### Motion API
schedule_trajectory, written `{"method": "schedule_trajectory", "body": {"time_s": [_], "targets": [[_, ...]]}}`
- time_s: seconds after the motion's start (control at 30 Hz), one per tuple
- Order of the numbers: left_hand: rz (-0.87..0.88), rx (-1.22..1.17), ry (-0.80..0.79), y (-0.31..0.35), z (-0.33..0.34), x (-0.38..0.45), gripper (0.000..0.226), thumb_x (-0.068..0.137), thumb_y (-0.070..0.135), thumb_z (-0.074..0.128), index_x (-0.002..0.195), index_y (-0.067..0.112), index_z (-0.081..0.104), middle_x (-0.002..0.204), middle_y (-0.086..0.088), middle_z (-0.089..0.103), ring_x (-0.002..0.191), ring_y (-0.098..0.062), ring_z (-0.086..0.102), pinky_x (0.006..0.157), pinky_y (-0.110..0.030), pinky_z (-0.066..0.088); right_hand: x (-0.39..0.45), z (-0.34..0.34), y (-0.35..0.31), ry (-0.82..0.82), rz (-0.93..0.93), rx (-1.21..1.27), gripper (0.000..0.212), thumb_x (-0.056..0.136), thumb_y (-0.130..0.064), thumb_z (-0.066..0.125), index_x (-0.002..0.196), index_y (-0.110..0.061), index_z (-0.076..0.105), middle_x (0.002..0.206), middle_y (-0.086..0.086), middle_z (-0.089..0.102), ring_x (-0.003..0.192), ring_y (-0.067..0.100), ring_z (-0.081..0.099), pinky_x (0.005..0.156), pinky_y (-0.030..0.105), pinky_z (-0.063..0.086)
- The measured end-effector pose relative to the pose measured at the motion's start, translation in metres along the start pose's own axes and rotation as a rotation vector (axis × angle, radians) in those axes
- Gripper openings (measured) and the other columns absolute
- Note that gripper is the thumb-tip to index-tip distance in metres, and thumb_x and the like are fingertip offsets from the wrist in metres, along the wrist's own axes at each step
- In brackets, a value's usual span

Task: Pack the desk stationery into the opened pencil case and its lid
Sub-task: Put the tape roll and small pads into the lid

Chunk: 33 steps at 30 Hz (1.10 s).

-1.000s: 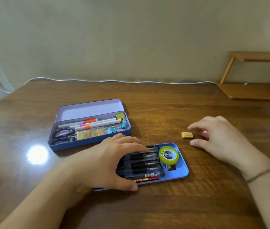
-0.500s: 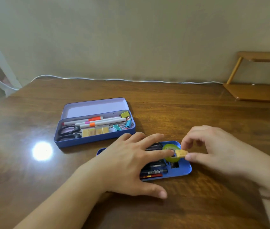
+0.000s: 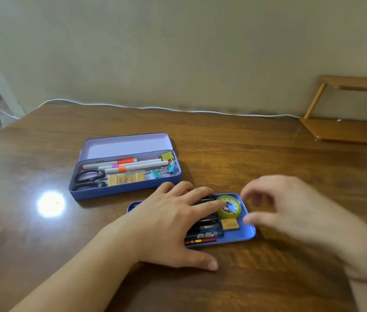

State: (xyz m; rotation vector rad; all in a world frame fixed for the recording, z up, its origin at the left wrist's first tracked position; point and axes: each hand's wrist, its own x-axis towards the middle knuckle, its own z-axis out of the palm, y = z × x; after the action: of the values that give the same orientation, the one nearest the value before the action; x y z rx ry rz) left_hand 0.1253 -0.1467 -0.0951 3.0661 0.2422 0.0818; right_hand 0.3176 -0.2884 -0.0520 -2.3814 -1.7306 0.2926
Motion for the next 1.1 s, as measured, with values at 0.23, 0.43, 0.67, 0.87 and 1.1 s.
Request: {"method": "schedule_trajectory", "body": {"time_s": [0.23, 0.43, 0.67, 0.87, 1.1], "targets": [[-0.025, -0.010, 0.010, -0.006, -0.001, -0.001, 0.094, 0.073, 0.088, 0.039, 0.150, 0.047, 0.006, 0.153, 0.022, 0.025, 0.132, -0.007, 0.027, 0.111, -0.037, 0.029, 0.003, -0.017, 0.085, -0.084, 0.420, 0.052, 0.037, 0.073, -0.033, 0.081, 0.104, -0.039, 0.061, 0.111, -0.007, 0.056, 0.093, 0.010, 0.055, 0.077, 0.027, 0.048], [-0.038, -0.065, 0.019, -0.008, 0.000, -0.001, 0.090, 0.077, 0.082, 0.043, 0.150, 0.048, 0.003, 0.151, 0.023, 0.027, 0.130, -0.004, 0.026, 0.111, -0.033, 0.029, -0.003, -0.019, 0.047, 0.004, 0.062, 0.212, 0.032, 0.070, -0.025, 0.083, 0.089, -0.044, 0.065, 0.085, -0.015, 0.067, 0.078, 0.003, 0.064, 0.062, 0.018, 0.049], [-0.043, -0.065, 0.026, -0.009, 0.001, 0.000, 0.090, 0.077, 0.082, 0.044, 0.150, 0.046, 0.004, 0.150, 0.022, 0.029, 0.128, -0.003, 0.027, 0.111, -0.032, 0.029, 0.001, 0.005, 0.002, -0.063, -0.171, 0.145, 0.020, 0.073, -0.033, 0.081, 0.085, -0.036, 0.065, 0.087, -0.016, 0.062, 0.086, 0.001, 0.059, 0.067, 0.020, 0.048], [-0.051, -0.078, 0.023, -0.009, 0.001, 0.001, 0.091, 0.076, 0.082, 0.044, 0.149, 0.047, 0.003, 0.150, 0.024, 0.028, 0.128, -0.003, 0.026, 0.111, -0.032, 0.030, 0.002, 0.008, 0.006, -0.177, -0.107, 0.140, 0.019, 0.075, -0.035, 0.079, 0.089, -0.040, 0.067, 0.096, -0.021, 0.059, 0.089, -0.001, 0.057, 0.074, 0.022, 0.050], [-0.111, -0.107, 0.067, -0.016, -0.005, -0.007, 0.095, 0.068, 0.084, 0.053, 0.147, 0.049, 0.013, 0.137, 0.024, 0.038, 0.126, -0.002, 0.033, 0.110, -0.031, 0.033, 0.017, -0.004, 0.064, 0.247, 0.237, 0.091, 0.032, 0.079, -0.031, 0.076, 0.107, -0.038, 0.062, 0.111, -0.013, 0.055, 0.094, 0.006, 0.051, 0.080, 0.026, 0.045]]}}
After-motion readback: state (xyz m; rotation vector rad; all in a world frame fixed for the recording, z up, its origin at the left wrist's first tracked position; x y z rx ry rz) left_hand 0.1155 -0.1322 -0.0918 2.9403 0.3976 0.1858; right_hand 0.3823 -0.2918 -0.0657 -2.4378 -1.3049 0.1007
